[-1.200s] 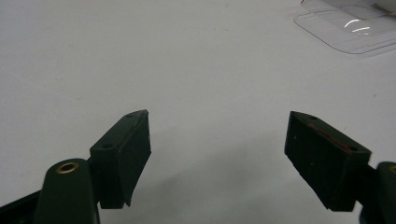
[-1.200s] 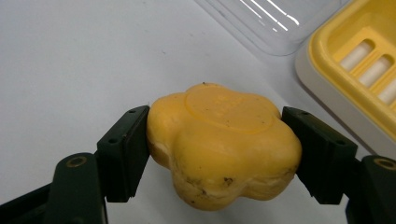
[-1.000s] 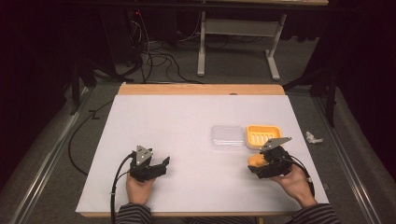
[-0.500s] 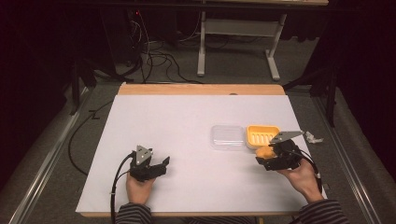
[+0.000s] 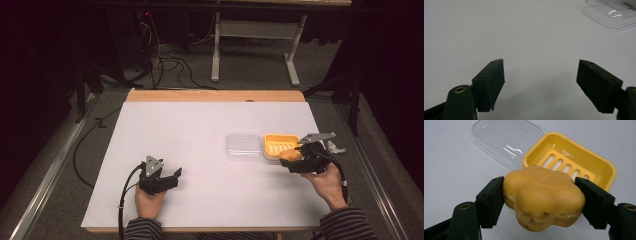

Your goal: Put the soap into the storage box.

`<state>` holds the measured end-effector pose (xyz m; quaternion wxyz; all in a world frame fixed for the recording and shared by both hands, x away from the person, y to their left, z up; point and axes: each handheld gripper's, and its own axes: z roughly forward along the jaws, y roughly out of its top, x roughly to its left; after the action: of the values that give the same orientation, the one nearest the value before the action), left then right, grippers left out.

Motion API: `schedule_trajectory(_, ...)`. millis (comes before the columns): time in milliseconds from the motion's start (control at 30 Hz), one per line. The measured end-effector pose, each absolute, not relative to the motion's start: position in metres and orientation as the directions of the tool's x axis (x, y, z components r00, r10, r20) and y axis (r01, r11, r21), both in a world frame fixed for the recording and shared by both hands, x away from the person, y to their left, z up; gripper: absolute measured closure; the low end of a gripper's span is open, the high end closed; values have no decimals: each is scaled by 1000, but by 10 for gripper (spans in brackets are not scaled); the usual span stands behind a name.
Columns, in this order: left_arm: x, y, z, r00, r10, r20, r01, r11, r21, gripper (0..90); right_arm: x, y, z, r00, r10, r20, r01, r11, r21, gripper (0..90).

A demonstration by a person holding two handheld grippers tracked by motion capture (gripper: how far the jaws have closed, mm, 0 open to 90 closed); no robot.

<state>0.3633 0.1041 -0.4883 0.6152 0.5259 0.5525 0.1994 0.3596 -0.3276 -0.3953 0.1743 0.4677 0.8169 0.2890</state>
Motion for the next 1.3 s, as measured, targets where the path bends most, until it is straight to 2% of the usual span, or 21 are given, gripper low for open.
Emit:
schedule_trajectory(700, 363, 104, -488, 310, 826, -471, 337, 368, 867, 232, 380, -346, -401, -416, 908, 58, 689, 272, 672, 275)
schedule_trajectory(1300, 364, 104, -489, 308, 828, -469, 340, 365, 867, 234, 403, -348, -417, -349, 935, 64, 704, 216, 676, 276)
